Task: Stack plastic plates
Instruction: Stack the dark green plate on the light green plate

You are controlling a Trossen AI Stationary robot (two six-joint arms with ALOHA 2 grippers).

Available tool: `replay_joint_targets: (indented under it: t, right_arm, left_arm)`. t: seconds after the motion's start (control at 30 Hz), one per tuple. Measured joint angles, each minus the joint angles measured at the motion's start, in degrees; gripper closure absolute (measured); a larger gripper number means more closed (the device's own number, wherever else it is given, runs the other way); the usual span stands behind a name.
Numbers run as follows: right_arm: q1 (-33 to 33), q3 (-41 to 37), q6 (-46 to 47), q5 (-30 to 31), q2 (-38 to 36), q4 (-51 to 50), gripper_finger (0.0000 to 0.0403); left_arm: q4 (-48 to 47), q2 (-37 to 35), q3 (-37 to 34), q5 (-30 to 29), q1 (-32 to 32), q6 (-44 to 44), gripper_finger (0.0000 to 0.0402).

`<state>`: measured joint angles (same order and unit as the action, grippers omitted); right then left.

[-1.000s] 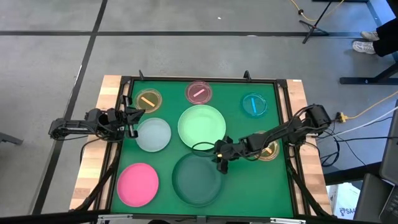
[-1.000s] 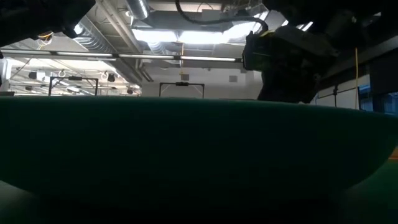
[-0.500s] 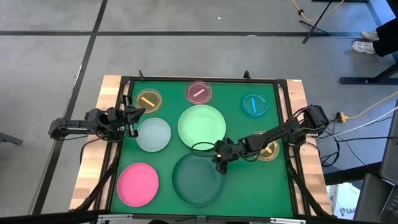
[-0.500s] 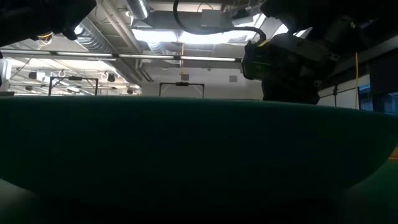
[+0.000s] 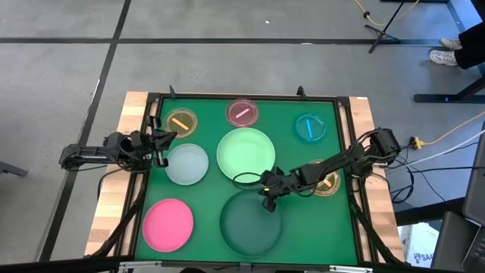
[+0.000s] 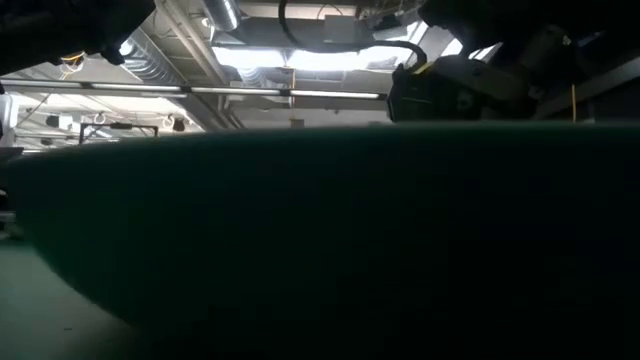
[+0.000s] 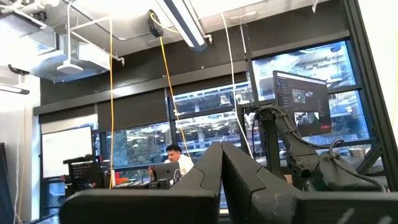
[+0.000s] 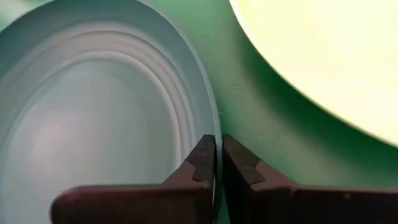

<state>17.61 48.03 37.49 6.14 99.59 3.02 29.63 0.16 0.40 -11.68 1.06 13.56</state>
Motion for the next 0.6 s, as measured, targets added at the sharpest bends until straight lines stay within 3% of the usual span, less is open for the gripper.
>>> replay_joint_targets:
  t: [0.6]
  right_arm:
    - [-2.10, 0.00, -6.92, 0.67, -10.80, -0.11, 0.0401]
  left_arm:
    - [0.00, 0.00, 0.00, 0.11, 0.00, -0.04, 0.0400]
